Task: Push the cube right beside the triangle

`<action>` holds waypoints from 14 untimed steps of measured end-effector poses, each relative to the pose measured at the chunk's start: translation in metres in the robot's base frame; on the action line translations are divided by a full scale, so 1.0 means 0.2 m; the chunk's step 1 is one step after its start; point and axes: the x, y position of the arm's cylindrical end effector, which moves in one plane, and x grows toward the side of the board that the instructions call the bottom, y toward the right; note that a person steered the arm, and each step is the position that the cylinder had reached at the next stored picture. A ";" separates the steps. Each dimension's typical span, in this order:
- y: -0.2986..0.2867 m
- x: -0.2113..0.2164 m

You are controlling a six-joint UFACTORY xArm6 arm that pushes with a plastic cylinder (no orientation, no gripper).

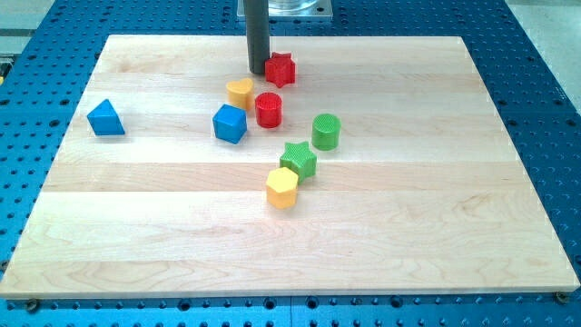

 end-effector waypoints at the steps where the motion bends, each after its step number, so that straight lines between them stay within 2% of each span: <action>1: -0.07 0.00; 3: -0.58 0.07; 4: -0.54 0.36; 5: -0.24 0.32; 6: 0.10 0.17; 7: 0.13 0.17; 9: -0.03 0.51; 10: -0.04 0.54; 12: 0.00 0.79; 14: -0.35 0.59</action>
